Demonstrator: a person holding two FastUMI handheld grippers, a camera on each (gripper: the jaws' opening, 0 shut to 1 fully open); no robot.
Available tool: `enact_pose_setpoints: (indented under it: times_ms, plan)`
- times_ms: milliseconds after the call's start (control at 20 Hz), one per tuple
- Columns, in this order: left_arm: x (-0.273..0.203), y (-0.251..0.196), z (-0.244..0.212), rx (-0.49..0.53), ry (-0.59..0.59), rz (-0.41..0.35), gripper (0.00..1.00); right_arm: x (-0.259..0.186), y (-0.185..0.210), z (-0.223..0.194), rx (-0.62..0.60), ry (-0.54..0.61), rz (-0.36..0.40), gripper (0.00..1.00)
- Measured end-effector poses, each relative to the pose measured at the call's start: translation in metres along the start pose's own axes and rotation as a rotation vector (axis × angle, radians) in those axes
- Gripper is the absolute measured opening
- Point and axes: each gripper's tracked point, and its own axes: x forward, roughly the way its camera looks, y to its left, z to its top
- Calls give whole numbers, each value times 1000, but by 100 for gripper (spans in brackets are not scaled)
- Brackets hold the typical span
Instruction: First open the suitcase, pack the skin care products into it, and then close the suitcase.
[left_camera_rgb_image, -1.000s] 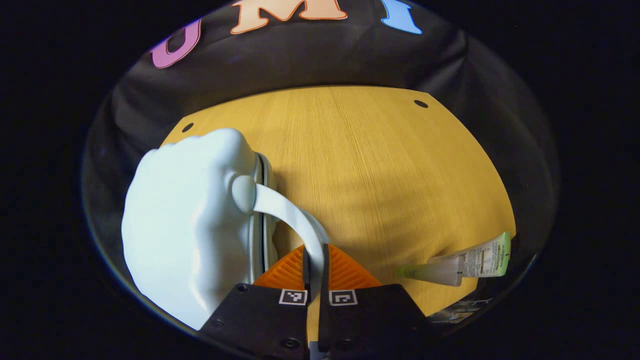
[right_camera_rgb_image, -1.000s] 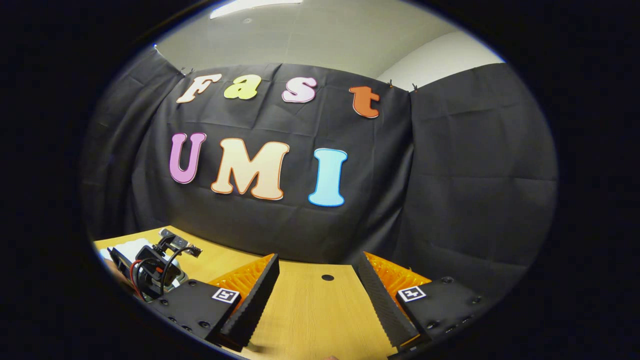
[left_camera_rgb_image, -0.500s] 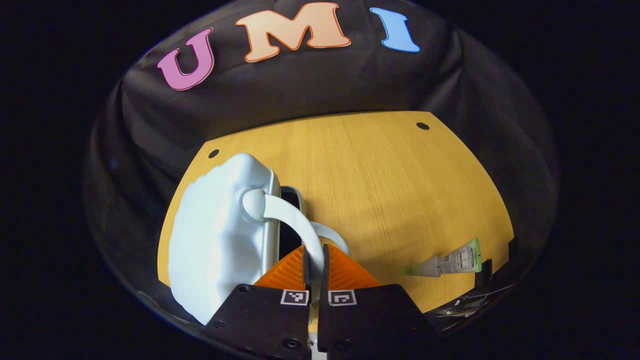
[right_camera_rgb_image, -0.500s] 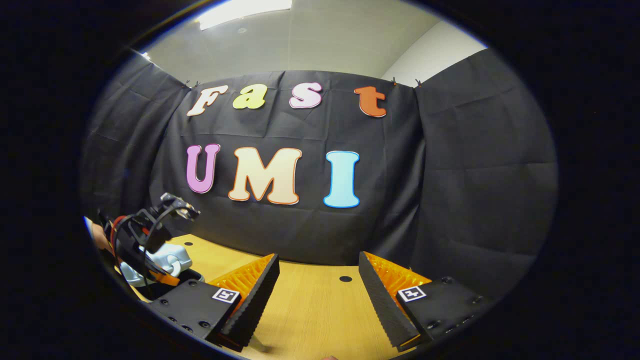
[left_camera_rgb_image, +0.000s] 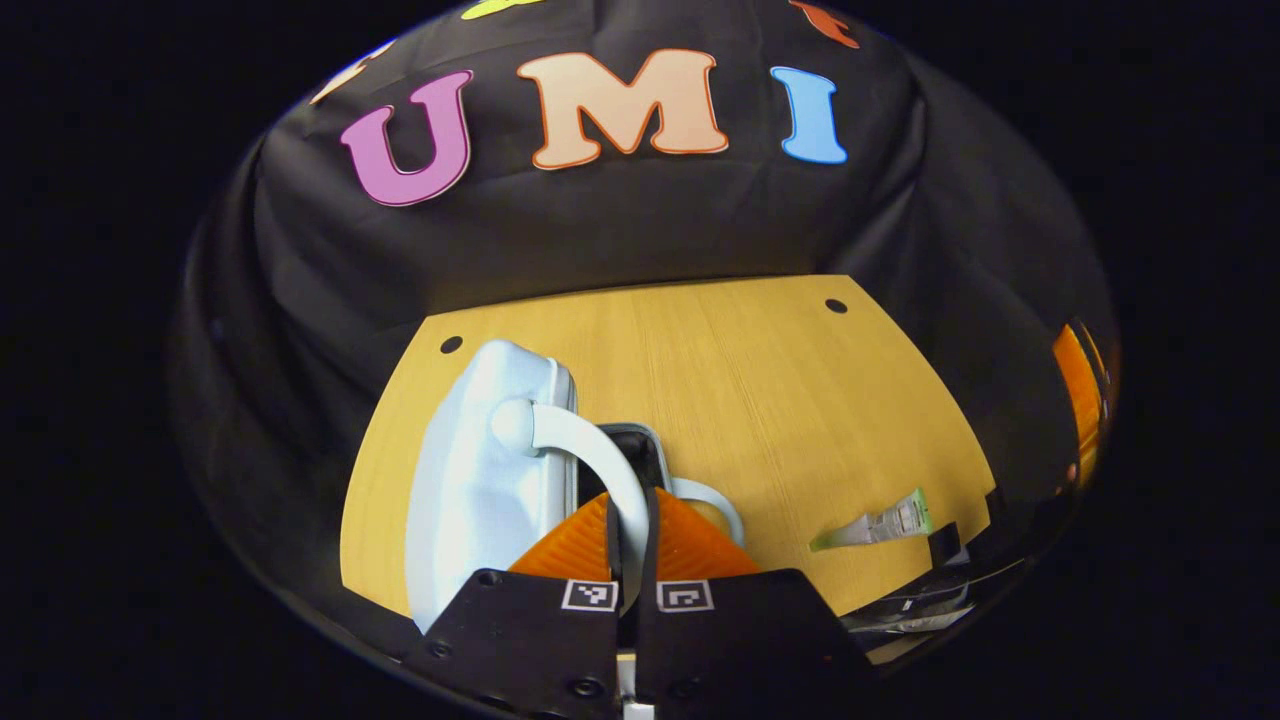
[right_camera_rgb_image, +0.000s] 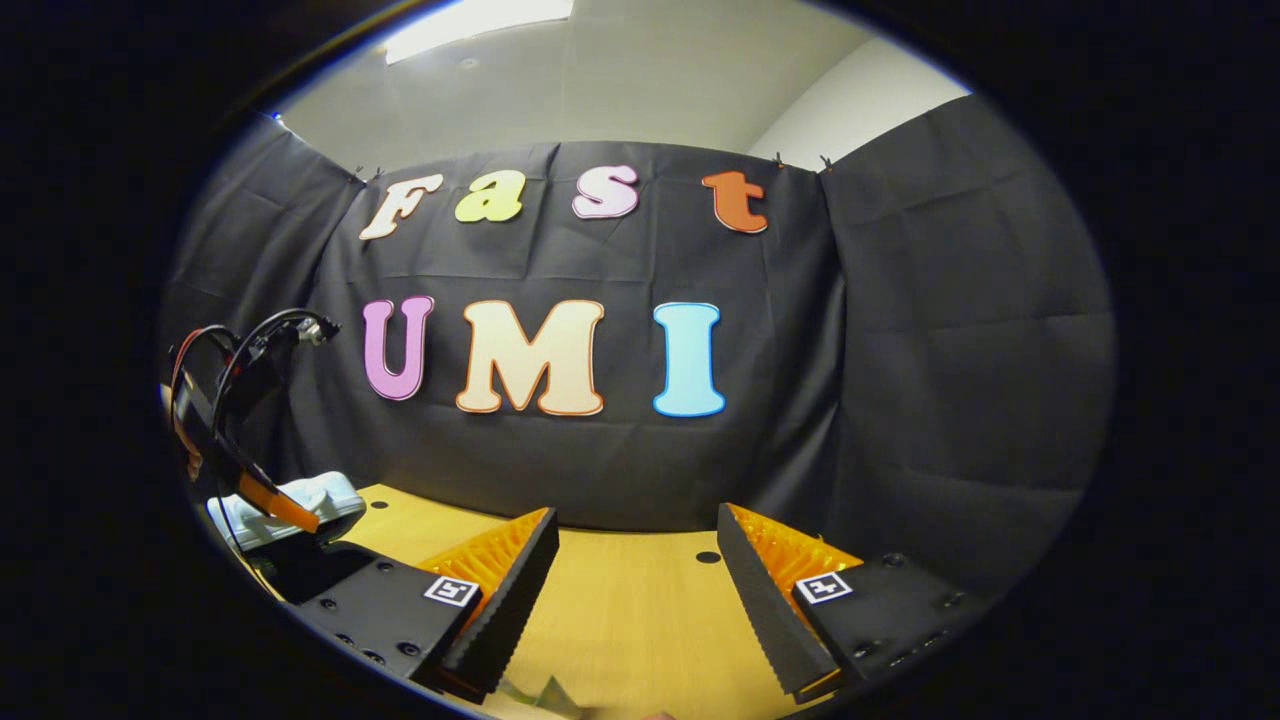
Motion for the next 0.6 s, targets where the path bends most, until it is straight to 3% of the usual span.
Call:
enact_pose_setpoints:
  times_ms: [250, 600]
  plan:
    - [-13, 54, 22, -22, -57, 30, 0, 5, 23, 4, -14, -3, 4, 98]
    - [-27, 157, 39, 9, -172, 162, 0, 10, 61, 6, 4, -12, -18, 98]
